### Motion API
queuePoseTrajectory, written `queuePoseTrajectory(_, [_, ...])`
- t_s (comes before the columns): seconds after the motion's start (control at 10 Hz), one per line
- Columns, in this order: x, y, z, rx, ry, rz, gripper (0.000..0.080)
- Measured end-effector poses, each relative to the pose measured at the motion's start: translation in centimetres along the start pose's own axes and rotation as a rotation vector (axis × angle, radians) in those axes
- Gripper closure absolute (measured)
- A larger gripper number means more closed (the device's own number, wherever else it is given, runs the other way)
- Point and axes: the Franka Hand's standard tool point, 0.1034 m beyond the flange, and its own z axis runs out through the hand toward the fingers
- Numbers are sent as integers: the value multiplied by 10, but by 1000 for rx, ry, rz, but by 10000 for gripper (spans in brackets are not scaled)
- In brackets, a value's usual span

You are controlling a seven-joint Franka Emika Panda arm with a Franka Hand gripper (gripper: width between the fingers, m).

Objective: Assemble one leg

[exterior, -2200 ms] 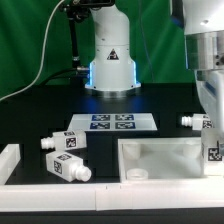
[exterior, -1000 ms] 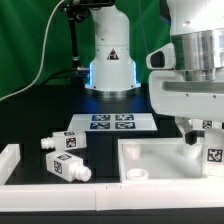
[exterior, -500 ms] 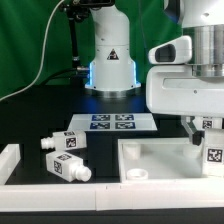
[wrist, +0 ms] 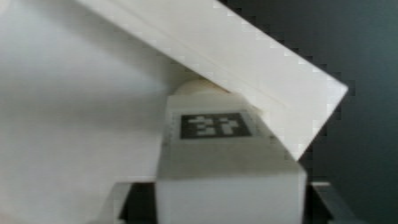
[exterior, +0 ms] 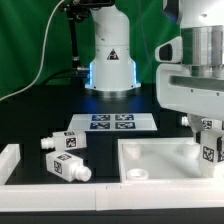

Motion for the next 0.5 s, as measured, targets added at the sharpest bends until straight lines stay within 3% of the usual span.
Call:
queuePoseTrajectory(0.2, [0, 1, 0, -2, -13, 270, 510])
queuePoseTrajectory(0.5, [-4, -1, 0, 24, -95, 785, 510])
